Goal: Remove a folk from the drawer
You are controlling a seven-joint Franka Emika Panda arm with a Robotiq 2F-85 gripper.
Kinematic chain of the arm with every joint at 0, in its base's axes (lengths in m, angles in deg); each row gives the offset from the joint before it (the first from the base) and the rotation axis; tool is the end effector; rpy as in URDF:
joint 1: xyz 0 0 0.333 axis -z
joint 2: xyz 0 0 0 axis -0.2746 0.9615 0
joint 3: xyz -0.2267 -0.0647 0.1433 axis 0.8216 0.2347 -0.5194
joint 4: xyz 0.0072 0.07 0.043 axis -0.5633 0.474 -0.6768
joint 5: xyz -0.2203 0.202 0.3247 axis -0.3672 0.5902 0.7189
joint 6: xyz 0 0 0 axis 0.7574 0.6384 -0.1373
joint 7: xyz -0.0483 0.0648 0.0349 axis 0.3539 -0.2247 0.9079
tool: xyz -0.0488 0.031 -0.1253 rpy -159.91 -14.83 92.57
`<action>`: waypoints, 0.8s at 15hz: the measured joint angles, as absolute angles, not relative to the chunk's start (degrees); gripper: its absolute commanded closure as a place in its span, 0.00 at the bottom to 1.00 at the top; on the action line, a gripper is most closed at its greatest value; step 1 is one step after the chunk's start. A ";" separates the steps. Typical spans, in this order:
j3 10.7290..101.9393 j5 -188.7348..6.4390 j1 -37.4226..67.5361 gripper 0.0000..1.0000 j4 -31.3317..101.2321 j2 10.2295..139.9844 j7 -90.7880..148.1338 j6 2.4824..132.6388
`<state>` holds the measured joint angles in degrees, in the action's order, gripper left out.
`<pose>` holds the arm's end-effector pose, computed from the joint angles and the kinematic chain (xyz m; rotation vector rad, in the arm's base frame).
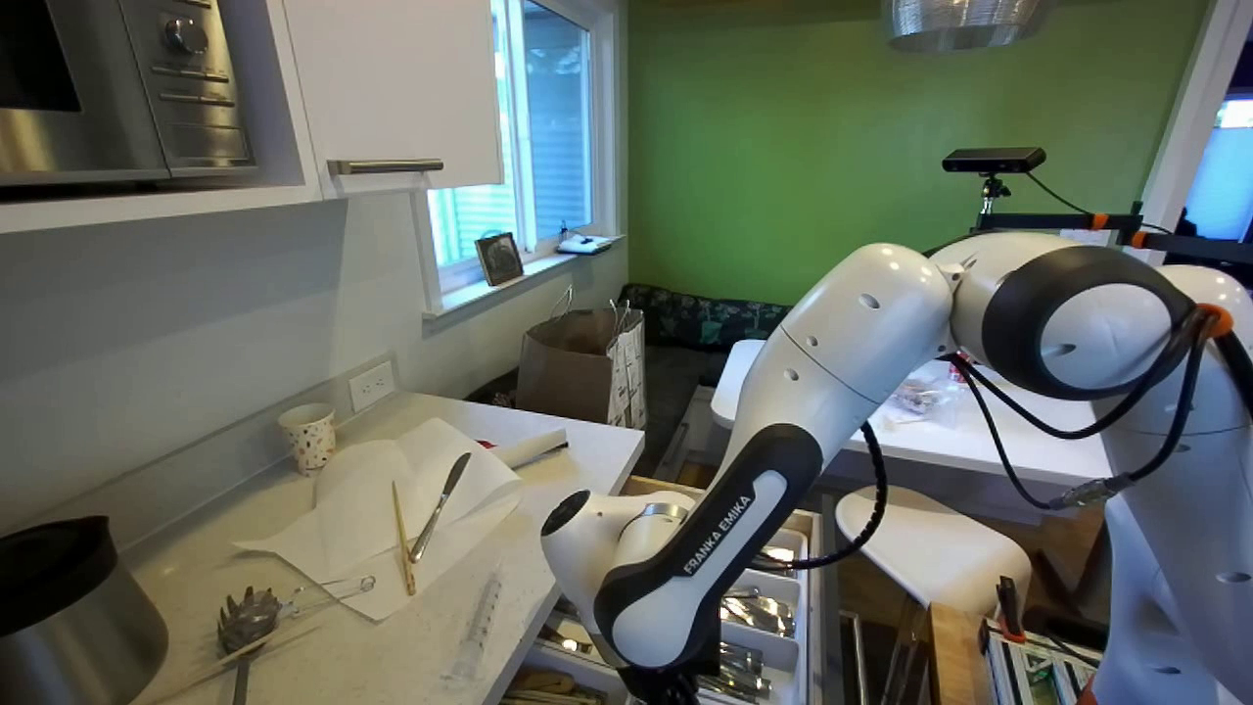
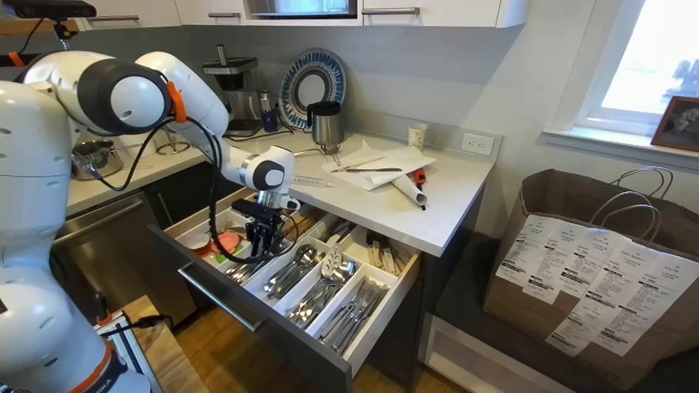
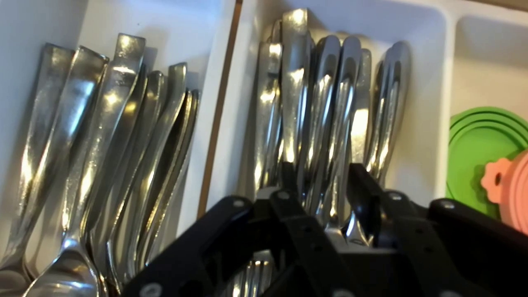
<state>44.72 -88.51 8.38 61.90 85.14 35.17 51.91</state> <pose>0.5047 0.1457 0.0701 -3.0174 -0.4601 0.7298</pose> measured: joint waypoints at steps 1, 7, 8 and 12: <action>44.73 -88.51 8.38 0.71 61.86 85.21 35.17 51.91; 45.13 -88.51 8.39 0.59 61.52 85.46 34.78 51.90; 45.21 -88.58 8.38 0.60 61.48 85.55 34.52 51.90; 45.46 -88.74 8.36 0.66 61.18 86.27 33.43 51.90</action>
